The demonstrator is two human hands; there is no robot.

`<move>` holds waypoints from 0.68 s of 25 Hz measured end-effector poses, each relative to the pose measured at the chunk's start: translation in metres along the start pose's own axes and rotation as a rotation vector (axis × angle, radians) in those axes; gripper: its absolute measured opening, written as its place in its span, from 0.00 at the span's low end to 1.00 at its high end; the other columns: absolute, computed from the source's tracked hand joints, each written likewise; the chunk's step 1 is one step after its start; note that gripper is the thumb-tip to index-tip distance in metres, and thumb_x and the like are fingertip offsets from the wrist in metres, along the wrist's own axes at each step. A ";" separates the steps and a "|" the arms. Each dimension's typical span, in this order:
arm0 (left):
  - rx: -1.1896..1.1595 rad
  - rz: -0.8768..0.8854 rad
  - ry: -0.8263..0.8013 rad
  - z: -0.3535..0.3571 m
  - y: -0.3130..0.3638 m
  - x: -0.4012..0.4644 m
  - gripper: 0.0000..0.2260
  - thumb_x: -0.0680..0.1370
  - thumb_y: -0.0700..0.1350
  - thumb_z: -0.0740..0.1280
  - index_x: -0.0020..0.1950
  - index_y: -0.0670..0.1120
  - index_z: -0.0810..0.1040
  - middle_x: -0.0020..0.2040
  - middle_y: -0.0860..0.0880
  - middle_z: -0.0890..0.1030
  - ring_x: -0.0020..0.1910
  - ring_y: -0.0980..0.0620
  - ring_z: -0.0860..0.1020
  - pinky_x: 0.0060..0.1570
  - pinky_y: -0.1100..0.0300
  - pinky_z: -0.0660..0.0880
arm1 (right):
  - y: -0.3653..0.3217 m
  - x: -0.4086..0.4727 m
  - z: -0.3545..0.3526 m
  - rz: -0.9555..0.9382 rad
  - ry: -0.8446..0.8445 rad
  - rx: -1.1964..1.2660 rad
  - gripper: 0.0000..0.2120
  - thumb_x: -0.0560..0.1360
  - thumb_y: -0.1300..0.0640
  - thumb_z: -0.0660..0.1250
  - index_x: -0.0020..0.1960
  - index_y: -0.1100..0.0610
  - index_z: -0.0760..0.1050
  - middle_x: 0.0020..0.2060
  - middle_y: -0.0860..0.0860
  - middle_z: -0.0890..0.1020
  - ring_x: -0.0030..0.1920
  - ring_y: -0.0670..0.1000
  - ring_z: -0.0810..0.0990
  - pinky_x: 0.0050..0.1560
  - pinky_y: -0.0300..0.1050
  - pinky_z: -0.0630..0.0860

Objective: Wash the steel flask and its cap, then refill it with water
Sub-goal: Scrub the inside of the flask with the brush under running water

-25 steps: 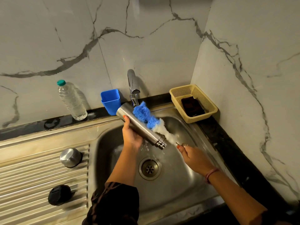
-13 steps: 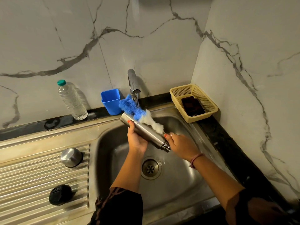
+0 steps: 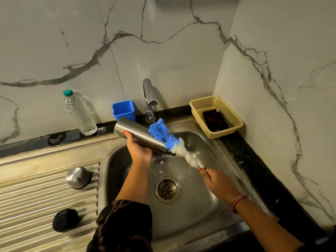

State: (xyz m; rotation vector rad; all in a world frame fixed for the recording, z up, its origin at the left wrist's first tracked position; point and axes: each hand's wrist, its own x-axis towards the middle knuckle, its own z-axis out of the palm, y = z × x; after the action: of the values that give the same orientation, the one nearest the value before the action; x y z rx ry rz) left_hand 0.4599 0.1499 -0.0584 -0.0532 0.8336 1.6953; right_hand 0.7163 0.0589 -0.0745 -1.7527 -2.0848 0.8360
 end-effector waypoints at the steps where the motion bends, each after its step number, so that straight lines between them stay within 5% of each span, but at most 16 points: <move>1: 0.042 -0.004 -0.015 -0.001 -0.002 -0.002 0.28 0.76 0.63 0.66 0.70 0.48 0.69 0.60 0.43 0.80 0.59 0.43 0.79 0.65 0.43 0.72 | -0.006 0.004 -0.004 -0.007 -0.009 0.001 0.18 0.81 0.48 0.54 0.35 0.52 0.67 0.24 0.46 0.67 0.24 0.43 0.64 0.25 0.36 0.62; 4: 0.187 -0.035 -0.071 -0.006 -0.015 -0.008 0.33 0.72 0.64 0.70 0.72 0.49 0.68 0.61 0.43 0.81 0.59 0.42 0.80 0.59 0.43 0.76 | -0.023 0.020 -0.013 -0.045 -0.010 -0.047 0.19 0.82 0.48 0.53 0.33 0.51 0.65 0.25 0.47 0.67 0.25 0.44 0.64 0.27 0.36 0.61; 8: 0.249 -0.117 -0.139 -0.008 -0.031 -0.023 0.26 0.76 0.64 0.65 0.67 0.50 0.74 0.59 0.43 0.82 0.59 0.42 0.80 0.54 0.47 0.78 | -0.041 0.042 -0.012 -0.037 0.018 -0.021 0.22 0.82 0.46 0.52 0.31 0.52 0.63 0.25 0.48 0.66 0.27 0.47 0.65 0.30 0.42 0.62; 13: 0.221 -0.100 -0.160 -0.008 -0.029 -0.016 0.26 0.77 0.63 0.63 0.70 0.50 0.73 0.62 0.43 0.81 0.62 0.42 0.78 0.63 0.43 0.72 | -0.025 0.030 -0.001 -0.048 -0.013 0.017 0.21 0.81 0.46 0.52 0.32 0.53 0.64 0.24 0.47 0.65 0.25 0.45 0.62 0.28 0.38 0.60; 17: 0.287 -0.106 -0.162 -0.013 -0.025 -0.012 0.30 0.74 0.64 0.67 0.70 0.50 0.72 0.62 0.42 0.81 0.61 0.41 0.79 0.61 0.44 0.74 | -0.013 0.017 0.002 -0.017 -0.017 0.033 0.21 0.81 0.46 0.53 0.32 0.53 0.65 0.24 0.47 0.65 0.24 0.45 0.62 0.28 0.41 0.61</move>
State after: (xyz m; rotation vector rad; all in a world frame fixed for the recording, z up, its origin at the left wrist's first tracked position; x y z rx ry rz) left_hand 0.4803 0.1342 -0.0748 0.2291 0.9266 1.4469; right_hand 0.7013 0.0737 -0.0703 -1.7144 -2.0818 0.8784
